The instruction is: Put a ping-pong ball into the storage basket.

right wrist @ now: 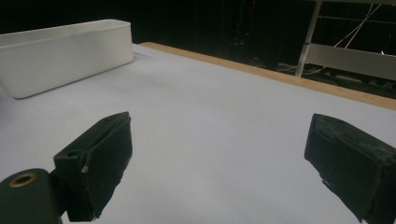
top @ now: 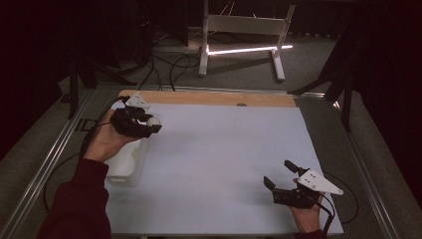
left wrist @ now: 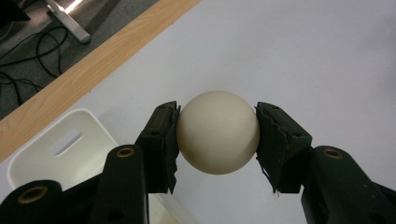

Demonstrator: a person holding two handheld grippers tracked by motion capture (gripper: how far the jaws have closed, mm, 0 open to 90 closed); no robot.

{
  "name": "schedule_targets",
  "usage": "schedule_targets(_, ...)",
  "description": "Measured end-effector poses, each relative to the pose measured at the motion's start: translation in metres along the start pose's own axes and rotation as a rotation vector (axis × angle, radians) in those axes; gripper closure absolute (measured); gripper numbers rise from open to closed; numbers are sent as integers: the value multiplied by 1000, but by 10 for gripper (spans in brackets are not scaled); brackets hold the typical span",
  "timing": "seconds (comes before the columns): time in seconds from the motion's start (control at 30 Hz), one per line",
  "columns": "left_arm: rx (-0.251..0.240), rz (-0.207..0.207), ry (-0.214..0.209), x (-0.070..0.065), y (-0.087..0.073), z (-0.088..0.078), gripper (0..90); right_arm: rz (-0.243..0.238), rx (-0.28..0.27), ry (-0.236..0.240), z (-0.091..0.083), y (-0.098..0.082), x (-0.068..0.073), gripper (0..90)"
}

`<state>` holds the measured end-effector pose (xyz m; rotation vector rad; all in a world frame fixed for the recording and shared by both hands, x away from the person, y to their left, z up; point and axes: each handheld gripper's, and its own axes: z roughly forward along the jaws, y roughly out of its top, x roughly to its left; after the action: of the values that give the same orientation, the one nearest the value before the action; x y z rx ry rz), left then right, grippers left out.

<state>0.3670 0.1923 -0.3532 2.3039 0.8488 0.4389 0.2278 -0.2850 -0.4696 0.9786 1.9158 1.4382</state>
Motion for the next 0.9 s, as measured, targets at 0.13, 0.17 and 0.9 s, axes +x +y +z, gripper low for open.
schedule_targets(0.13,-3,-7,1,1,-3,-1,517,2,0,-1,0,0,0,72)
schedule_targets(0.17,-5,-10,3,1,-4,-1,517,2,-1,-2,0,0,0,72)
schedule_targets(0.9,5,-47,14,7,-23,-1,517,5,-3,-4,-1,-1,-1,72)
